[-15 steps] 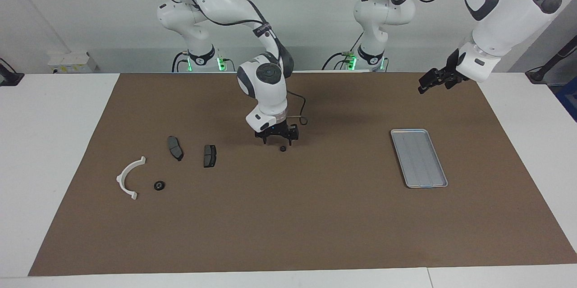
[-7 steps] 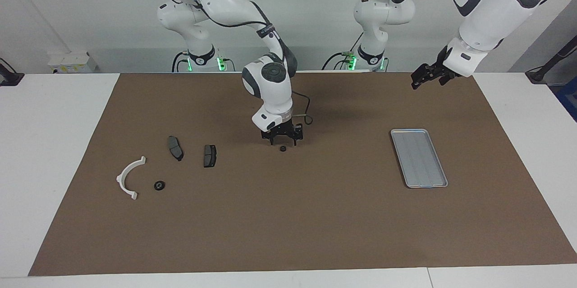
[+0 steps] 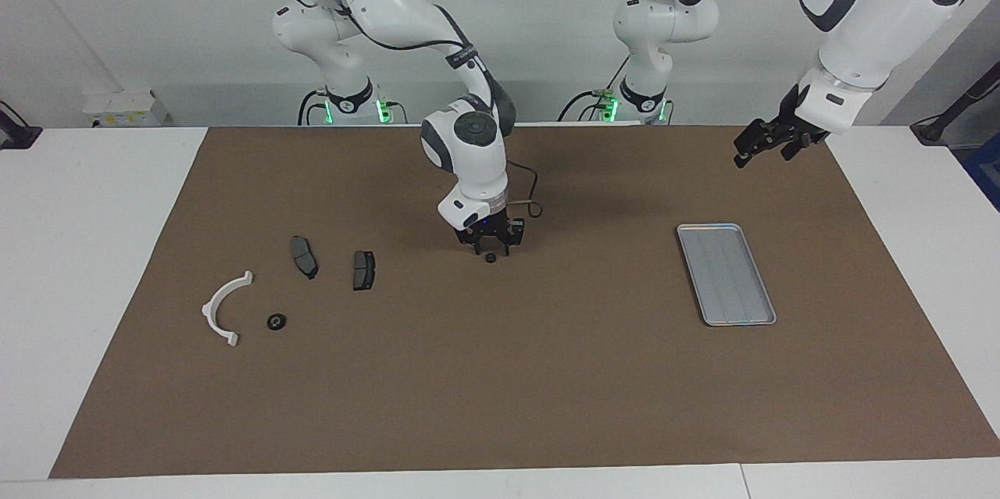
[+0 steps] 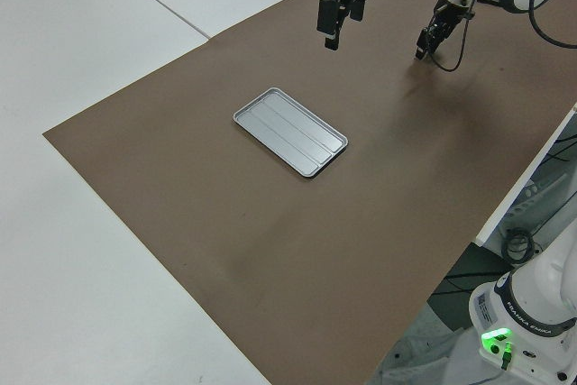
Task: Place bearing gear from tray to pile
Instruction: 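Grasp the center bearing with the right gripper while the left gripper withdraws, then carry the bearing to the white arc and set it beside the first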
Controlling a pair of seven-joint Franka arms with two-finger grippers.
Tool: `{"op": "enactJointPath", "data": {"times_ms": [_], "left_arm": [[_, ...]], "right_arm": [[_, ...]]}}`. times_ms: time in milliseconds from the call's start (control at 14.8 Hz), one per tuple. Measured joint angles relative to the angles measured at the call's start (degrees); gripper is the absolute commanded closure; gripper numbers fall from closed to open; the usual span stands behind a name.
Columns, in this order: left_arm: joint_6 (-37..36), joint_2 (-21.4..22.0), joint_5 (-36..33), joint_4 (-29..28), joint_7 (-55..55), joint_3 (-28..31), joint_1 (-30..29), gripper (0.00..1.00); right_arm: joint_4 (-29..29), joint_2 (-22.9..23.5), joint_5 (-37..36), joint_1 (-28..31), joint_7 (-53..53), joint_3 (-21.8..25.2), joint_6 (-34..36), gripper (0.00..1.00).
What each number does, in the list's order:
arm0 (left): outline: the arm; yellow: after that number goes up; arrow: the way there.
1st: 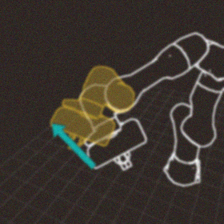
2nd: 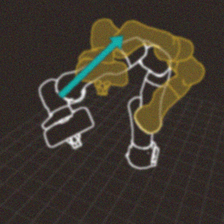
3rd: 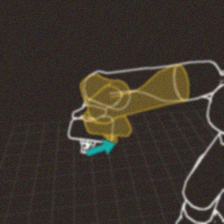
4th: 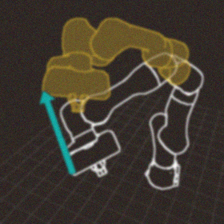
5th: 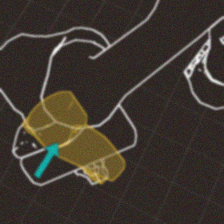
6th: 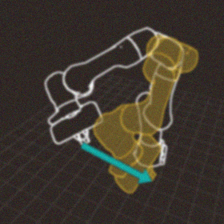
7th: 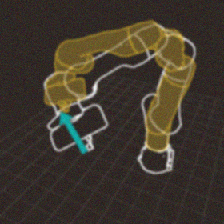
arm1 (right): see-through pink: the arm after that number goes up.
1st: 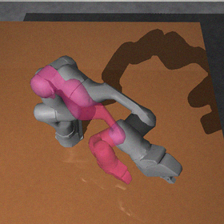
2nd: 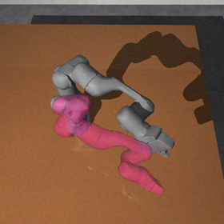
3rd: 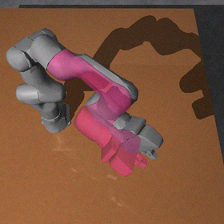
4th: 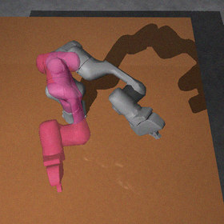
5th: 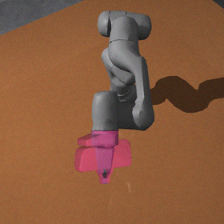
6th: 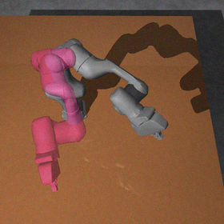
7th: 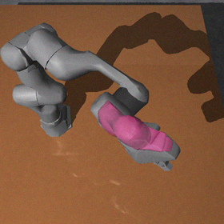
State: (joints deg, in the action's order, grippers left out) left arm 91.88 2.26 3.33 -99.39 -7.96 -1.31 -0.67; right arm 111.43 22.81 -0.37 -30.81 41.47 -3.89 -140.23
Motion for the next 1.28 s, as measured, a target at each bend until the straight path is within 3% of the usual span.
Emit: {"op": "enactJointPath", "data": {"times_ms": [338, 472, 810, 1282], "left_arm": [[0.36, 0.0, 0.0, -0.16, 0.01, -2.79, -1.78, 0.0], [0.36, 0.0, 0.0, -0.16, 0.02, -2.81, -1.88, 0.0], [0.09, 0.01, -0.08, 0.0, 0.14, -5.05, -1.97, 0.0], [-1.5, 0.16, -0.44, 1.55, 0.14, -7.03, -1.98, 0.0]], "right_arm": [[-0.8, -0.15, -0.07, 0.56, -0.2, 0.38, 0.78, 1.0], [-3.57, -0.3, -0.34, 2.49, -2.65, 0.76, 4.71, 1.0], [-11.09, -2.77, -0.4, 12.88, -18.02, 0.98, 14.4, 1.0], [-11.3, -2.74, -0.32, 27.63, -43.66, 1.1, 14.81, 1.0]]}}
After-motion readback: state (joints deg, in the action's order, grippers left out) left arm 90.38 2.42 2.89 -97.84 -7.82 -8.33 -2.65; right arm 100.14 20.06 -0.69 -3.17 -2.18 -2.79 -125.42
